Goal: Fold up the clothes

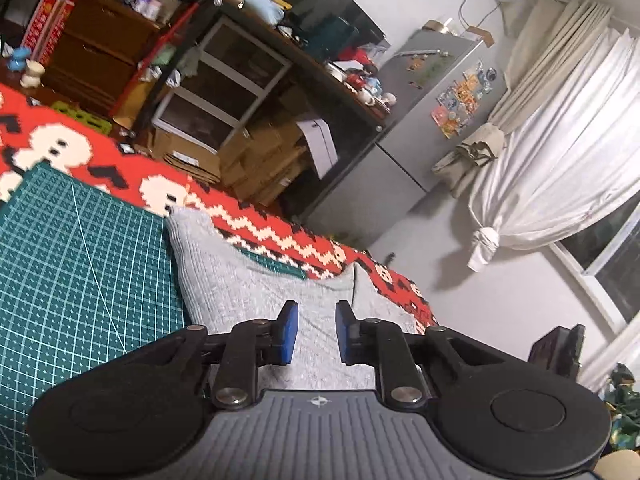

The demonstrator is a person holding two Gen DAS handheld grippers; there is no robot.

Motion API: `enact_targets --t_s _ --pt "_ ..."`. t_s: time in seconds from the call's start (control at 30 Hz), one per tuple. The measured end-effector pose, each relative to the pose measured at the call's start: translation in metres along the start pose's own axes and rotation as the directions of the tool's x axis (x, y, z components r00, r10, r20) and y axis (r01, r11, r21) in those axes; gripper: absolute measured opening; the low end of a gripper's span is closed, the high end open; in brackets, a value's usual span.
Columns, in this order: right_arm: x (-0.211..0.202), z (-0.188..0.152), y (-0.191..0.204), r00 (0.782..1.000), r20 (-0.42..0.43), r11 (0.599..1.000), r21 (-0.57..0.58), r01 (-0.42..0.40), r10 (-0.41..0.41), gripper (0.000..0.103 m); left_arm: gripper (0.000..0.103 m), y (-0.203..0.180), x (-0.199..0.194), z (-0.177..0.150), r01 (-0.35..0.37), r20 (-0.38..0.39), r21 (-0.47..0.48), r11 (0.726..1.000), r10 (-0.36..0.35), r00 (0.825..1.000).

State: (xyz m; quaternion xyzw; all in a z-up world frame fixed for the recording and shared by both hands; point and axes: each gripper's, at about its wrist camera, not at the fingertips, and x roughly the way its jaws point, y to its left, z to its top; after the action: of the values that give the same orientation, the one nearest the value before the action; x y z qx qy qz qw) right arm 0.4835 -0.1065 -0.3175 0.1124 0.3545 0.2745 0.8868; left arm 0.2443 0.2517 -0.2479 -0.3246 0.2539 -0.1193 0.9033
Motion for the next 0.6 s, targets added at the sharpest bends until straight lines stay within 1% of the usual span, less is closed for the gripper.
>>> enact_targets --t_s 0.07,0.17,0.3,0.37,0.4,0.43,0.47,0.53,0.6 --pt "0.004 -0.002 0.003 1.0 -0.016 0.999 -0.031 0.018 -0.018 0.04 0.017 0.005 0.003 -0.002 0.001 -0.02 0.008 1.0 -0.001 1.0" --pt "0.004 -0.003 0.008 0.999 -0.028 0.997 -0.08 0.023 -0.025 0.04 0.017 0.014 0.006 -0.005 0.014 -0.059 -0.009 1.0 -0.014 0.998" --pt "-0.002 -0.006 0.019 0.998 -0.036 0.984 -0.178 0.034 -0.041 0.039 0.017 0.017 0.011 -0.008 -0.022 -0.102 0.015 1.0 0.024 0.995" --pt "-0.005 -0.009 0.026 0.998 -0.045 0.973 -0.229 0.023 -0.034 0.029 0.017 0.019 0.014 -0.01 -0.026 -0.122 0.013 1.0 0.027 0.992" --pt "-0.006 -0.01 0.03 0.998 -0.051 0.968 -0.252 0.017 -0.031 0.021 0.016 0.019 0.015 -0.011 -0.031 -0.129 0.014 0.999 0.033 0.991" --pt "-0.005 -0.012 0.034 0.998 -0.056 0.961 -0.274 0.018 -0.035 0.015 0.013 0.02 0.015 -0.011 -0.04 -0.132 0.017 0.999 0.042 0.99" --pt "-0.004 -0.014 0.037 0.997 -0.053 0.956 -0.291 0.033 -0.05 0.004 0.012 0.02 0.016 -0.012 -0.048 -0.135 0.02 0.999 0.05 0.99" --pt "-0.004 -0.016 0.041 0.996 -0.038 0.95 -0.306 0.067 -0.082 0.002 0.011 0.022 0.016 -0.012 -0.05 -0.136 0.013 0.999 0.051 0.989" --pt "-0.008 -0.014 0.042 0.997 -0.009 0.954 -0.29 0.074 -0.08 0.002 0.011 0.024 0.014 -0.012 -0.046 -0.133 0.003 0.999 0.046 0.99"
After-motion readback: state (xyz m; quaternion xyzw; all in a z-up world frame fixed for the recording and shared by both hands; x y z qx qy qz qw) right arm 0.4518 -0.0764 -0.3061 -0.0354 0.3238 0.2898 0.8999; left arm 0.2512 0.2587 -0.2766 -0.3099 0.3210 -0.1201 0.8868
